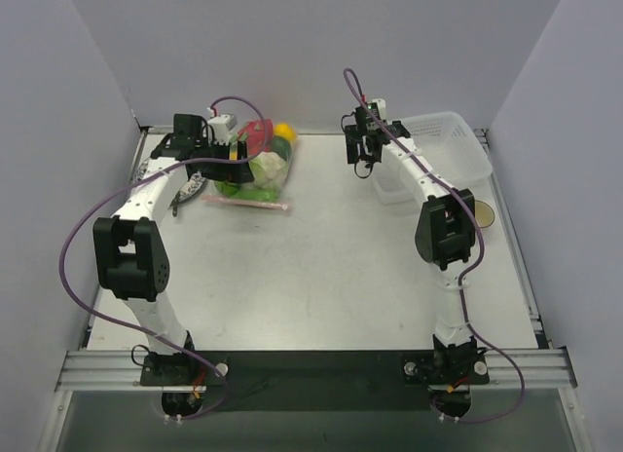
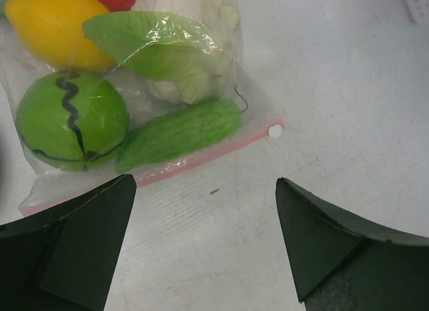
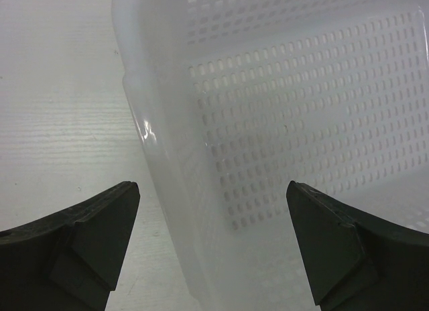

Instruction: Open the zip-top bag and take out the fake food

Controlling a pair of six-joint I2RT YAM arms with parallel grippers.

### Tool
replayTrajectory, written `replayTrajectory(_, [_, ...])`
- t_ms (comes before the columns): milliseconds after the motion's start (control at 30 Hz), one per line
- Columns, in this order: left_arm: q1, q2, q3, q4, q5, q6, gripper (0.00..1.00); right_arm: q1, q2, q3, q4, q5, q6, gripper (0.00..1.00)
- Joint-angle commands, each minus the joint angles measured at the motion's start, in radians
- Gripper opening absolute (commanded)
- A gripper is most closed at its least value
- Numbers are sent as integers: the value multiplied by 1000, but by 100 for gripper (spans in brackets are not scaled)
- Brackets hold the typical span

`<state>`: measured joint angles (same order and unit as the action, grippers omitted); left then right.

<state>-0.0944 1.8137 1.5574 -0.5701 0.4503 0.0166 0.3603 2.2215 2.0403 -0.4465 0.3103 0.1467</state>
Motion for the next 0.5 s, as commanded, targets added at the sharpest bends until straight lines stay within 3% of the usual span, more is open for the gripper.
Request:
replayTrajectory(0, [24,22,17,84,2,22,97,-6,13,24,15,-5,-12,99])
replayTrajectory(133, [50,52,12,90,4,32,97,-3,29,-17,14,-48,14,96])
replayTrajectory(300, [76,58,-22,116,-25,65,97,15,9,-120,25,-73,40,83])
replayTrajectory(467, [76,58,-71,170,-73,97,97,49,-31,-209,29,-77,70,54])
